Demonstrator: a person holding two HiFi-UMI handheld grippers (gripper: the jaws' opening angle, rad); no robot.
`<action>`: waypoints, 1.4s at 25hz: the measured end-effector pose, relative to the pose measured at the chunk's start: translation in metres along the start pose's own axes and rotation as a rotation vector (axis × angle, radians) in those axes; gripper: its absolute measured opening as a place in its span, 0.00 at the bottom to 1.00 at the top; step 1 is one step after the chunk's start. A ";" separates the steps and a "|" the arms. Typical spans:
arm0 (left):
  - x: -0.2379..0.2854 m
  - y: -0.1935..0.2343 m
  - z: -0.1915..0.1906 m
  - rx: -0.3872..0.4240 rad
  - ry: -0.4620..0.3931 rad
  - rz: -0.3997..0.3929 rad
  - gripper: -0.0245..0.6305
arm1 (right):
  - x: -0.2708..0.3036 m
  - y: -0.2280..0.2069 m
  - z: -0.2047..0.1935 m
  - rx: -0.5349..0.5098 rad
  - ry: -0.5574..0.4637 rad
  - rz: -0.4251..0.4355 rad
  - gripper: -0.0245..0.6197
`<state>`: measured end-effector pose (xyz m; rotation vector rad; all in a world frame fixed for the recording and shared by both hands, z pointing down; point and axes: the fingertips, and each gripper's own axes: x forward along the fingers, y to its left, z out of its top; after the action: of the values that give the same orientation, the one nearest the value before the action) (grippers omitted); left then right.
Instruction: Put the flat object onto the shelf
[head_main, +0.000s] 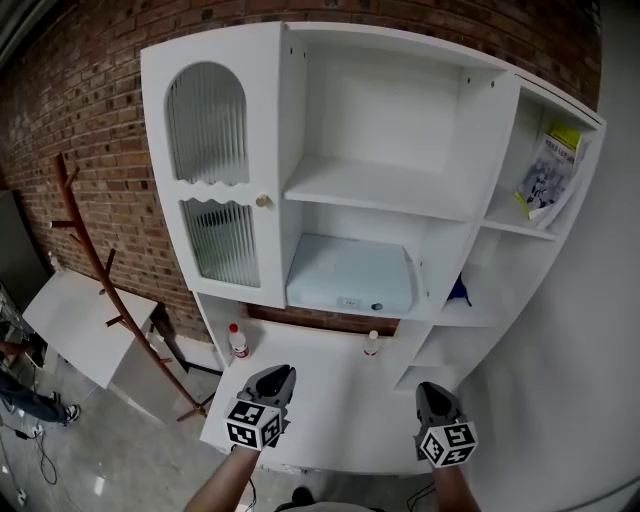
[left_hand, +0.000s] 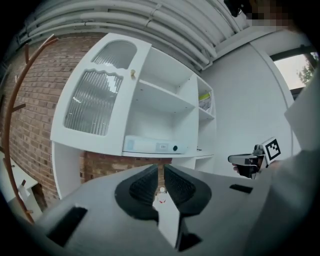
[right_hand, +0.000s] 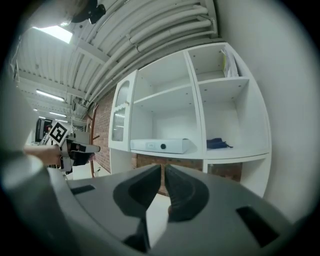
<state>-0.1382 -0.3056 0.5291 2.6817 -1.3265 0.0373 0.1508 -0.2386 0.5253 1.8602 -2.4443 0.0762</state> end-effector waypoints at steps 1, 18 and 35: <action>-0.004 -0.005 0.000 0.005 -0.006 0.002 0.12 | -0.003 0.000 0.002 -0.005 -0.004 0.010 0.10; -0.087 -0.053 -0.022 0.005 -0.057 0.155 0.08 | -0.071 -0.006 -0.005 -0.027 -0.030 0.107 0.10; -0.109 -0.048 -0.010 0.017 -0.084 0.159 0.08 | -0.077 0.008 0.007 -0.071 -0.070 0.124 0.10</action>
<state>-0.1662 -0.1893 0.5236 2.6117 -1.5695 -0.0470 0.1636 -0.1635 0.5114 1.7103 -2.5709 -0.0699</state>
